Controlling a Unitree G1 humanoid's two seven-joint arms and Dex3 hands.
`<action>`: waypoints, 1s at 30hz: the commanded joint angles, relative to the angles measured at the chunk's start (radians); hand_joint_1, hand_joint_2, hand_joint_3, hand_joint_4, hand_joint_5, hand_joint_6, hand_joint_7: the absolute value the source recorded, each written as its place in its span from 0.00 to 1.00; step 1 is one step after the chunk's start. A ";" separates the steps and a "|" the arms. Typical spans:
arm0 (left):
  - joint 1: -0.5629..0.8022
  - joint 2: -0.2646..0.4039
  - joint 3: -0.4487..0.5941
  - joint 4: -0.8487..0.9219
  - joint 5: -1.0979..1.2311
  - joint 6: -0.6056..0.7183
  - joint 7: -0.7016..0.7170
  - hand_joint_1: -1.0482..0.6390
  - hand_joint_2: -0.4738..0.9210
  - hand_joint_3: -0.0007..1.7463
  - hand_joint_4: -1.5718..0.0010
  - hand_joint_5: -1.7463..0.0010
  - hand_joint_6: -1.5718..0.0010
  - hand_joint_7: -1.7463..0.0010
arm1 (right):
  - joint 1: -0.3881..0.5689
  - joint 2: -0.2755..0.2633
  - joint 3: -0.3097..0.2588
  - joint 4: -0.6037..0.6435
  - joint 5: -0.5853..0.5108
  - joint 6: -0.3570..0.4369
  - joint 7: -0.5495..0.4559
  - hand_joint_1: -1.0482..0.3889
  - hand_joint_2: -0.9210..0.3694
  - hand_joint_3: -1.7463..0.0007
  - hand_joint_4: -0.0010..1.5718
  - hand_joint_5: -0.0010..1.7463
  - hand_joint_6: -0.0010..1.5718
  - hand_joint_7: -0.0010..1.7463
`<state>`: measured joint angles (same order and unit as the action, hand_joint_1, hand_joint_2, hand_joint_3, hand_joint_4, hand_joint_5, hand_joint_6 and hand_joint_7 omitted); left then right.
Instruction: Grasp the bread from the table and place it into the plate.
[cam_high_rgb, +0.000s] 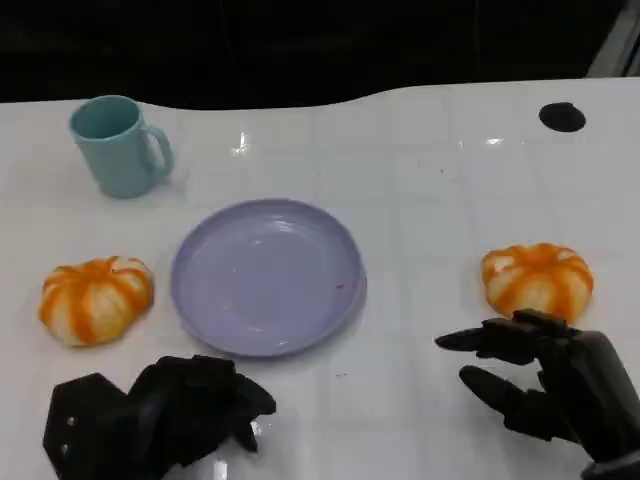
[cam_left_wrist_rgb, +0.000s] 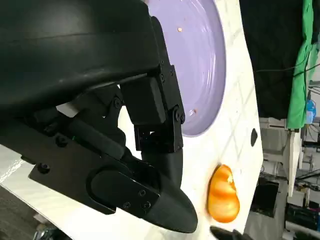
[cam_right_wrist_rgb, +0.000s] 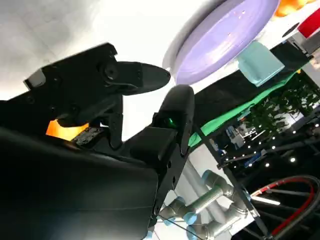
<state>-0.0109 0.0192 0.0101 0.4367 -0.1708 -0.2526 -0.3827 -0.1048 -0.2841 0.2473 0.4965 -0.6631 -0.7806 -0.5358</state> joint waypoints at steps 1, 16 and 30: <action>0.004 0.014 0.006 0.016 0.004 -0.005 -0.002 0.01 0.93 0.00 0.43 0.15 0.09 0.72 | -0.008 -0.043 -0.019 -0.051 -0.026 0.048 0.009 0.43 0.00 0.90 0.26 0.25 0.39 0.01; 0.000 0.013 0.009 0.021 0.001 -0.003 -0.001 0.01 0.93 0.00 0.43 0.15 0.08 0.72 | -0.013 -0.125 -0.064 -0.303 -0.111 0.428 0.194 0.32 0.00 0.97 0.01 0.12 0.12 0.00; 0.013 0.010 0.005 0.000 0.000 0.008 0.002 0.01 0.93 0.00 0.43 0.15 0.08 0.72 | -0.089 -0.146 -0.021 -0.404 -0.175 0.744 0.501 0.35 0.03 0.99 0.00 0.06 0.10 0.00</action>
<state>-0.0115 0.0189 0.0106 0.4389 -0.1724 -0.2563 -0.3828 -0.1673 -0.4108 0.2159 0.0923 -0.8208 -0.0694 -0.0669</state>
